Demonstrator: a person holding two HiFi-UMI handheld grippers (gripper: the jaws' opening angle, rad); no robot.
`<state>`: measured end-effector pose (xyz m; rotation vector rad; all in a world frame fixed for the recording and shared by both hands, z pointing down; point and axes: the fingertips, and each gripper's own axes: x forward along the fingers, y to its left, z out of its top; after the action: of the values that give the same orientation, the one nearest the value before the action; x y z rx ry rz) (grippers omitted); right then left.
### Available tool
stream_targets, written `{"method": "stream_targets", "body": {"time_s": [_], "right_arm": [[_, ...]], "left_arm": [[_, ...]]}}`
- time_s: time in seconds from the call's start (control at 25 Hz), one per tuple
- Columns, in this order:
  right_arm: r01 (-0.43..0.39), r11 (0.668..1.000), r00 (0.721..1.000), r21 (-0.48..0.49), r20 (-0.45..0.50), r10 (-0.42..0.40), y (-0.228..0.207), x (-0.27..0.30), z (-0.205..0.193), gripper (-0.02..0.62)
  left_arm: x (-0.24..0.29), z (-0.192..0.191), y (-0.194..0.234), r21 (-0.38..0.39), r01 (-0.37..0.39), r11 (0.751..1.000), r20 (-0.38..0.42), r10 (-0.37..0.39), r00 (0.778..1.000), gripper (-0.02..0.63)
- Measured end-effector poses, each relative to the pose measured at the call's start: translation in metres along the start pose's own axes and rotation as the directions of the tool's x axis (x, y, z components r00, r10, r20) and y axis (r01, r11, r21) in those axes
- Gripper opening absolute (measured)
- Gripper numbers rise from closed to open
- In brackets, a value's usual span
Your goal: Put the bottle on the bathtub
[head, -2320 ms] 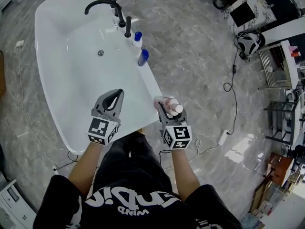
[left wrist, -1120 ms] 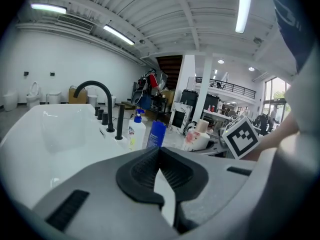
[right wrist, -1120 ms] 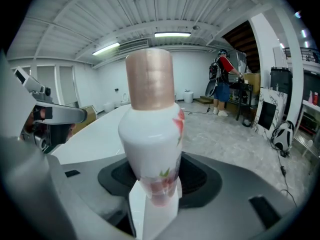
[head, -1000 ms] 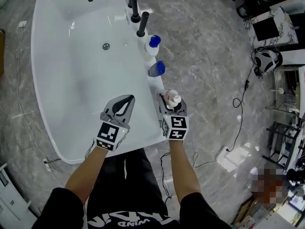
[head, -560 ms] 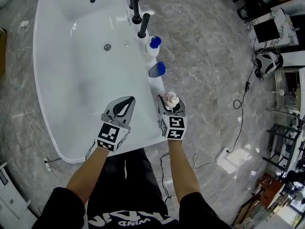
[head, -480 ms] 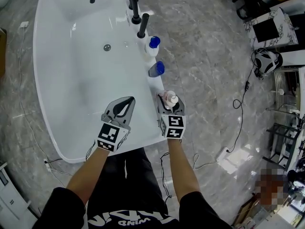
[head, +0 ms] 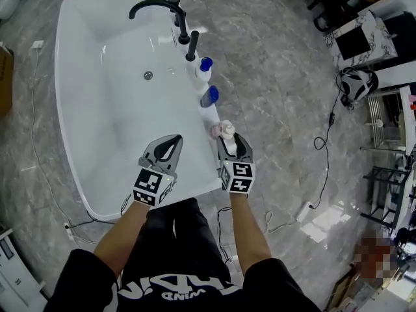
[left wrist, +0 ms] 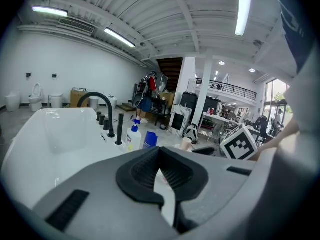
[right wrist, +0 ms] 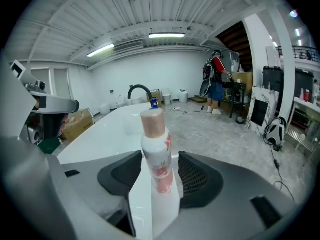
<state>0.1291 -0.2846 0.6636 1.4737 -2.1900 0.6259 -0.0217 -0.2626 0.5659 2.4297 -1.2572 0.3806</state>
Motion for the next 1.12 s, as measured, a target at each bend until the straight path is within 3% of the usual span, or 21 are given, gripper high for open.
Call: {"method": "stream_targets", "body": {"time_s": [0.28, 0.68, 1.12], "right_arm": [[-0.003, 0.998, 0.997, 0.063, 0.080, -0.002, 0.013, -0.072, 0.022, 0.242], [-0.028, 0.998, 0.974, 0.063, 0.224, 0.013, 0.034, -0.175, 0.069, 0.242], [-0.026, 0.998, 0.961, 0.063, 0.278, 0.007, 0.054, -0.239, 0.081, 0.242]], "left_arm": [[-0.031, 0.027, -0.026, -0.010, 0.014, 1.000, 0.035, -0.013, 0.999, 0.008], [-0.100, 0.059, -0.075, 0.019, 0.085, 0.996, 0.038, -0.085, 0.996, 0.008], [-0.145, 0.077, -0.092, 0.044, 0.113, 0.993, 0.093, -0.117, 0.989, 0.008]]}}
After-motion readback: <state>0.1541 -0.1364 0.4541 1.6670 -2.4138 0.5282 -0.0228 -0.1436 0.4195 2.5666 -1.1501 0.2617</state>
